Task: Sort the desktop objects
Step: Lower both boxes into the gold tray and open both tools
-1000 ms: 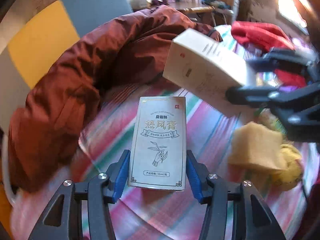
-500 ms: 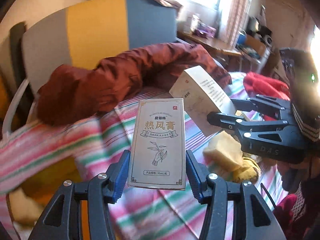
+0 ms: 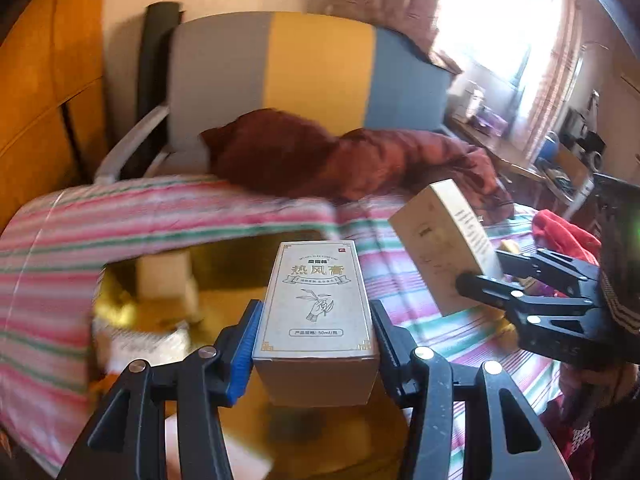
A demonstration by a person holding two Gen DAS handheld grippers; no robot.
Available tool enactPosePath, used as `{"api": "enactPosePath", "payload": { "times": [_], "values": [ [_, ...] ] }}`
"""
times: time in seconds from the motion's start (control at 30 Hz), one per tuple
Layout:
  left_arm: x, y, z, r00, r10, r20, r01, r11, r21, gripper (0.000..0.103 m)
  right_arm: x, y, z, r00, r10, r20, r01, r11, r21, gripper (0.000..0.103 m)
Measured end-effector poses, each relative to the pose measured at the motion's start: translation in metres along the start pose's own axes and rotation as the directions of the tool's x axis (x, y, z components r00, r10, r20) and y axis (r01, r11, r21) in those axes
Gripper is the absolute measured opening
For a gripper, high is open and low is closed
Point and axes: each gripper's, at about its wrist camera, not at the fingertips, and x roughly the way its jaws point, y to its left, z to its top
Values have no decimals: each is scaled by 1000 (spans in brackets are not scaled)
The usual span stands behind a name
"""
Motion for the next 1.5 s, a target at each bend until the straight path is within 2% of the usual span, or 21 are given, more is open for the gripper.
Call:
{"api": "enactPosePath", "payload": {
  "times": [0.2, 0.37, 0.43, 0.47, 0.5, 0.53, 0.6, 0.63, 0.67, 0.77, 0.93, 1.13, 1.33, 1.5],
  "values": [
    [-8, 41, -30, 999, 40, -16, -41, 997, -65, 52, 11, 48, -6, 999, 46, -26, -47, 999, -22, 50],
    [-10, 53, -45, 999, 50, -15, -51, 995, -82, 52, 21, 79, -10, 997, 61, -53, -62, 998, -14, 50],
    [-7, 57, -44, 996, 90, -1, -90, 993, -76, 52, 28, 85, -8, 996, 55, -65, -55, 998, -1, 50],
    [-4, 60, -43, 991, 133, 1, -133, 988, -75, 52, 32, 88, -6, 996, 53, -70, -52, 999, 15, 50],
    [-2, 63, -43, 987, 159, 6, -158, 984, -80, 55, 36, 89, -4, 996, 51, -72, -49, 998, 29, 50],
    [1, 66, -44, 987, 162, 7, -161, 983, -88, 62, 43, 90, 1, 996, 45, -71, -41, 997, 63, 52],
    [5, 70, -47, 984, 177, -13, -177, 980, -95, 68, 51, 92, 10, 995, 88, -53, -83, 991, 103, 54],
    [5, 72, -52, 982, 189, -22, -190, 977, -95, 69, 57, 93, 13, 992, 114, -48, -107, 985, 137, 65],
    [4, 72, -56, 982, 188, -24, -190, 978, -92, 69, 62, 93, 15, 991, 122, -55, -111, 980, 164, 70],
    [-3, 75, -72, 978, 208, -19, -209, 974, -92, 69, 68, 102, 14, 990, 127, -60, -115, 979, 168, 71],
    [-19, 77, -91, 976, 219, 1, -217, 970, -109, 68, 69, 115, -5, 990, 102, -101, -91, 990, 111, 70],
    [-26, 71, -92, 984, 176, 4, -173, 974, -149, 69, 54, 115, -25, 994, 54, -100, -45, 995, 86, 73],
    [-34, 46, -89, 973, 227, 33, -224, 971, -86, 69, 32, 110, -41, 998, 0, -64, 5, 996, 91, 84],
    [-37, 33, -90, 968, 245, 45, -242, 968, -58, 70, 19, 102, -56, 998, -35, -53, 41, 993, 108, 86]
  ]
}}
